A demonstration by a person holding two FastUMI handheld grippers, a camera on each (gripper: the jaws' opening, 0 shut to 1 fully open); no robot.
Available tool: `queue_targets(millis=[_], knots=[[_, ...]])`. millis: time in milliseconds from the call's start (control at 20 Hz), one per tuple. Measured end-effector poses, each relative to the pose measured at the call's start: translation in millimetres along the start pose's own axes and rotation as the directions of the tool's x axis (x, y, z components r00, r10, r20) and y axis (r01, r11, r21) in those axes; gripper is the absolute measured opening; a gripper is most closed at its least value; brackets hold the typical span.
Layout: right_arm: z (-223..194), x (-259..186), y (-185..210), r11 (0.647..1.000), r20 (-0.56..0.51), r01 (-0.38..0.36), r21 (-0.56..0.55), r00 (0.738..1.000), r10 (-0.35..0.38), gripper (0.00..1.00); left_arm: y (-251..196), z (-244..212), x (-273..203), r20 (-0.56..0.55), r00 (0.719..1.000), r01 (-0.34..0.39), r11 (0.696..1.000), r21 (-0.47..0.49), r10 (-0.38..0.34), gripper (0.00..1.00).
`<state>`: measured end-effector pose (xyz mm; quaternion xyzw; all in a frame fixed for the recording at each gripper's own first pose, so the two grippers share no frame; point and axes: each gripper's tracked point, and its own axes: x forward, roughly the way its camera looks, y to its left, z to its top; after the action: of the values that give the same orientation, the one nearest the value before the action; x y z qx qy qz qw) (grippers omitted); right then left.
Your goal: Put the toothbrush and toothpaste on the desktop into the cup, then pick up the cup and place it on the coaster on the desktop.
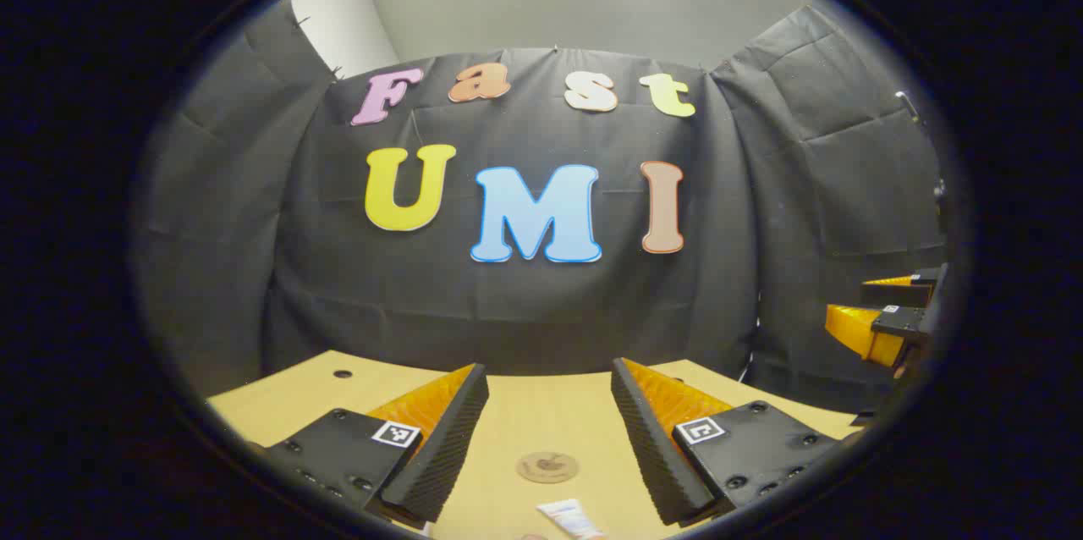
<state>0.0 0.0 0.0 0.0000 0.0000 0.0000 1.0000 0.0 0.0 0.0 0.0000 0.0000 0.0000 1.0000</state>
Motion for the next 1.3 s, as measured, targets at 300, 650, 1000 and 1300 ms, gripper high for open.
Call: queue_targets(millis=[300, 650, 1000, 1300], knots=[[22.4, 2.7, 123.3, 0.990, 0.031, -0.134, 0.049, 0.991, 0.133, 0.88, 80.3, 4.8, -10.2, -0.049, 0.998, -0.030, 1.000, -0.001, 0.030, 0.94], [28.9, 7.3, 159.4, 0.978, 0.021, -0.206, 0.014, 0.978, 0.206, 0.88, 96.7, 7.6, -2.6, -0.038, 0.998, -0.054, 0.998, -0.029, 0.053, 0.99], [18.2, 8.1, 166.8, 0.972, -0.029, -0.235, -0.003, 0.972, 0.235, 0.88, 96.9, -8.5, 5.6, -0.082, 0.996, -0.050, 0.998, -0.028, 0.048, 0.94], [-31.1, 1.8, 183.5, 0.955, -0.239, -0.296, 0.030, 0.925, 0.295, 0.88, 101.5, -67.4, 0.1, -0.281, 0.959, -0.038, 0.999, -0.036, 0.027, 0.94]])
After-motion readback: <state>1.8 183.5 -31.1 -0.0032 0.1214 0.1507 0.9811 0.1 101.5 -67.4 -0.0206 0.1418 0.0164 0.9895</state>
